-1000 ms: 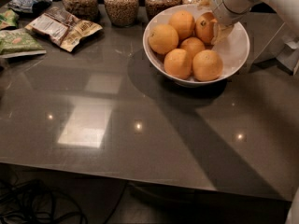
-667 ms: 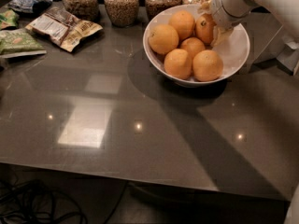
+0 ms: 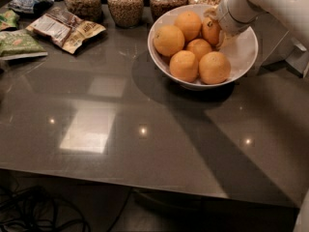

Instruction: Pick orange from white bowl

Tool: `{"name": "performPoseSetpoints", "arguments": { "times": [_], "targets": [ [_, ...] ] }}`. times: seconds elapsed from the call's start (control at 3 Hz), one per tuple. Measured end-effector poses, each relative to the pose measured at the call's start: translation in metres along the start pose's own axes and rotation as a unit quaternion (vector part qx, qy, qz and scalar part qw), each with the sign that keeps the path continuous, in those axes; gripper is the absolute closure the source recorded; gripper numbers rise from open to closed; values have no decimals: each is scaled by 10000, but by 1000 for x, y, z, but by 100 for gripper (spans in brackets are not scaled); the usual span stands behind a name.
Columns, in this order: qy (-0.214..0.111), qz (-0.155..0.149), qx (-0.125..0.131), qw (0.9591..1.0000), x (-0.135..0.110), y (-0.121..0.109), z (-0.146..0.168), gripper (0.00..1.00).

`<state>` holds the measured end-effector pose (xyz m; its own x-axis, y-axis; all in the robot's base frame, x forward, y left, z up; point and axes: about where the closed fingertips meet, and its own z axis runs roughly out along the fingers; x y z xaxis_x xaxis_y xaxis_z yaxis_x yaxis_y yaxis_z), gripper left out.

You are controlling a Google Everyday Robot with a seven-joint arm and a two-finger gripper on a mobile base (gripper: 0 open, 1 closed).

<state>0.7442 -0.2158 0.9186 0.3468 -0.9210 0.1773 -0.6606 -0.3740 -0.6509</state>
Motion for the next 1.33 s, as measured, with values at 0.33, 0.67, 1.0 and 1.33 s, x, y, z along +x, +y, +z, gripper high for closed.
{"name": "performPoseSetpoints", "arguments": {
  "times": [0.33,0.67,1.0,1.33],
  "targets": [
    [-30,-34,113,9999,-2,-2,-2,76],
    [-91,-39,299,9995,-2,-5,-8,98],
    [-203,-32,506,9985,-5,-13,-25,100],
    [-337,-24,645,9973,-11,-19,-50,100]
  ]
}}
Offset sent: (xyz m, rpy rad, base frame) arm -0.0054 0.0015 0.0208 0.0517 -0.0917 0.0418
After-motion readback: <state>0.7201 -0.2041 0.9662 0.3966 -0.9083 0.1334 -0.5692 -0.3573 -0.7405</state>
